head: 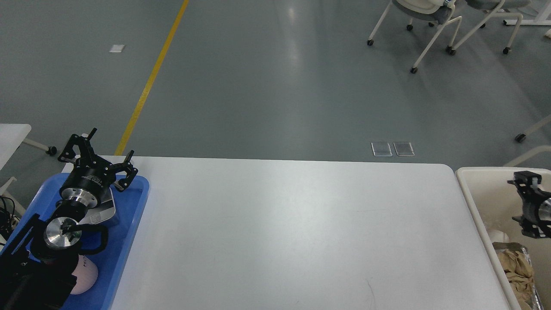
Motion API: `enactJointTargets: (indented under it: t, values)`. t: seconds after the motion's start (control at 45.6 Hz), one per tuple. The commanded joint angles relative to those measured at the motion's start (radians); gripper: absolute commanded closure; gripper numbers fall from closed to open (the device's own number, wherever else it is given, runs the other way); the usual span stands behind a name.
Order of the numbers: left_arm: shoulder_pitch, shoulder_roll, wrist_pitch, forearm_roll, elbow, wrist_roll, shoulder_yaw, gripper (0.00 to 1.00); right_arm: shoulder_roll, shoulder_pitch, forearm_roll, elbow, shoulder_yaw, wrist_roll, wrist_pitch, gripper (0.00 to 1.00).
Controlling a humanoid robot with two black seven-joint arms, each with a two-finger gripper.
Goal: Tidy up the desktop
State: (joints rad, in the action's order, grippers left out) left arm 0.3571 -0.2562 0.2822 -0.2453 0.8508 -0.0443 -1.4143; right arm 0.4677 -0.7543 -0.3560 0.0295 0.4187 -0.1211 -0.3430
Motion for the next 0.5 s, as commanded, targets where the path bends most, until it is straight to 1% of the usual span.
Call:
enactJointTargets:
  t: [0.0,0.11,0.197,0.285,0.307,0.351,0.438,0.482]
  values:
    - [-0.010,-0.006,0.002,-0.002,0.014,0.001,0.000,0.03,-0.067,-0.118,0.002,0.001,-0.049,0.000,-0.001,0.00]
    - [-0.018,-0.008,0.002,-0.002,0.017,0.001,0.000,0.03,-0.122,-0.233,0.046,-0.002,-0.003,0.001,-0.001,0.00]
    - [-0.030,-0.006,0.002,-0.002,0.022,0.003,0.002,0.03,-0.168,-0.250,0.254,0.003,0.168,0.003,-0.002,0.00]
    - [-0.043,-0.002,0.002,-0.002,0.048,0.003,0.002,0.03,-0.228,-0.251,0.400,0.004,0.311,0.008,-0.010,0.00]
    - [-0.050,-0.001,0.002,-0.002,0.056,0.003,0.002,0.03,-0.237,-0.250,0.422,0.006,0.334,0.015,-0.011,0.00]
    - [-0.066,0.000,0.000,-0.002,0.074,0.003,0.002,0.03,-0.248,-0.247,0.454,0.021,0.373,0.041,-0.011,0.00]
    - [-0.086,0.003,-0.005,-0.002,0.114,0.003,0.002,0.03,-0.273,-0.218,0.471,0.056,0.465,0.139,-0.017,0.00]
    - [-0.096,0.005,-0.008,-0.002,0.129,0.003,0.002,0.03,-0.282,-0.185,0.473,0.085,0.517,0.181,-0.024,0.00]
